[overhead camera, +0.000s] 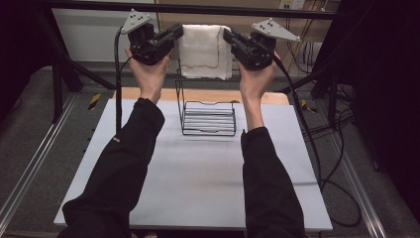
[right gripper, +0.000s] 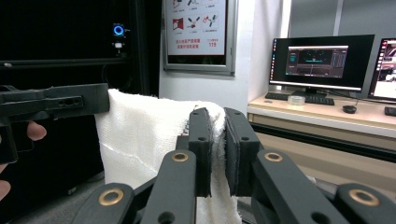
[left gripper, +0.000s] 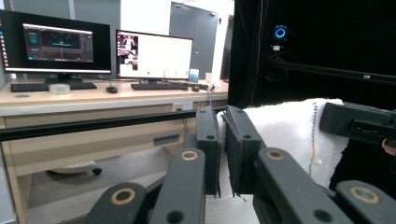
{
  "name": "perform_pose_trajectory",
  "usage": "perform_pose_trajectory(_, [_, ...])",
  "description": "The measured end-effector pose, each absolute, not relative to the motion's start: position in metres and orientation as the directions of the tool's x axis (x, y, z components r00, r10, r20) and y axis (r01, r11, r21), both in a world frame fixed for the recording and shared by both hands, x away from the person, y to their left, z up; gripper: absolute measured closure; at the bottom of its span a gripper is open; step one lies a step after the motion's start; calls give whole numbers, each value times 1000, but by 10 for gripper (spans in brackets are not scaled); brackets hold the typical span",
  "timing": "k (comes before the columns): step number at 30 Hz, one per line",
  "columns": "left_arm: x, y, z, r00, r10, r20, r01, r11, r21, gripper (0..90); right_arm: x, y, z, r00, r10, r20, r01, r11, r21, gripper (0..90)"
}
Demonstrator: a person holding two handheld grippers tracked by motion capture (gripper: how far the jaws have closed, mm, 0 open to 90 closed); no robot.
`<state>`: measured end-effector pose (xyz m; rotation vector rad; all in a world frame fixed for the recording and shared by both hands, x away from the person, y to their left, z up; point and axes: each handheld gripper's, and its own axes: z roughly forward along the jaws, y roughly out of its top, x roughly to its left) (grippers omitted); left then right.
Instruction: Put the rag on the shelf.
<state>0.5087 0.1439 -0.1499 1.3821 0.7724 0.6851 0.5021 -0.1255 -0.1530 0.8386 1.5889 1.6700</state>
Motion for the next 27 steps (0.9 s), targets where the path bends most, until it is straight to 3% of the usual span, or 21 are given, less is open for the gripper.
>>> perform_pose_trajectory(27, [529,146,-184,593,799,-97,93,51,994,841,522,-123,-178,-555,832,4,47,26,999,824])
